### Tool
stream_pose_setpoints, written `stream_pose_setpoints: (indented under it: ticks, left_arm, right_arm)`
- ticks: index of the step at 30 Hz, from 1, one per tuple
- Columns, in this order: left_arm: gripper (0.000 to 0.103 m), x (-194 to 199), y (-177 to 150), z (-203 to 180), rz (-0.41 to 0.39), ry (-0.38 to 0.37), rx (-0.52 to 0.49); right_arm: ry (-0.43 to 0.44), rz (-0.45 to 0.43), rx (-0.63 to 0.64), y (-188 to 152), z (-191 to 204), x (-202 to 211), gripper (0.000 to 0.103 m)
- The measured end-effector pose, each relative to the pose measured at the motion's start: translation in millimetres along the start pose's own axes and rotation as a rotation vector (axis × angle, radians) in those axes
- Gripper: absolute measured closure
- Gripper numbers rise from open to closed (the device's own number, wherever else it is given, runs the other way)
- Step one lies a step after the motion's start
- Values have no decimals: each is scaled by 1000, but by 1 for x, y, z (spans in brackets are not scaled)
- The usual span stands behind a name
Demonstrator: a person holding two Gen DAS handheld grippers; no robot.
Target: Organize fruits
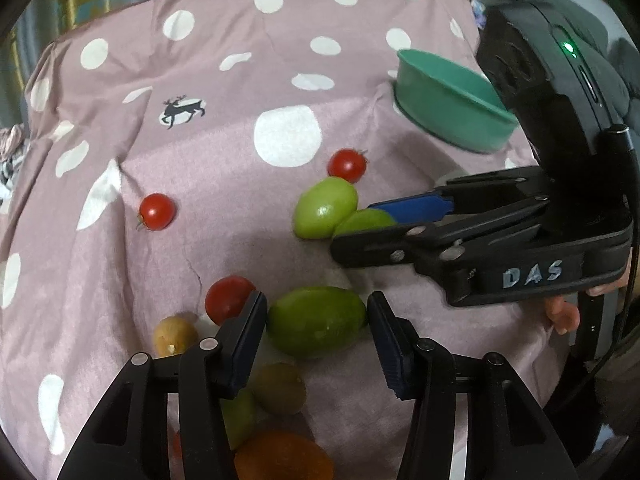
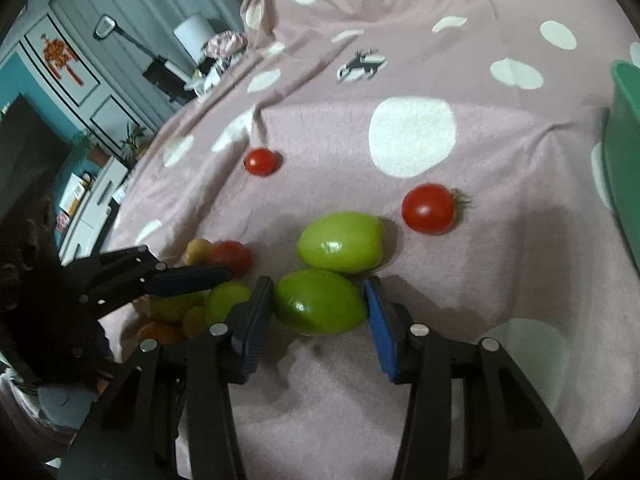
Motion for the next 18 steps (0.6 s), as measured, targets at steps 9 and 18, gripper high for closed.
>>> stream_pose_setpoints:
  ticks: [9, 18]
  left_arm:
    - [51, 31, 39, -16, -123, -102, 65]
    - [51, 18, 141, -74, -210, -242, 33]
  right_arm:
    - [-62, -287, -38, 4, -24, 92, 56]
    - [-328, -567, -288, -11, -115, 182, 56]
Point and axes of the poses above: each gripper's, at about its wrist camera, not at the fingertips, and x roughly against the way its jaws point, z to its left, y to its top, the point moved 2 cm from there along -x, roughly the way its jaws point, and after that the axes turned 5 degrees about z, right-handed, at the moved point
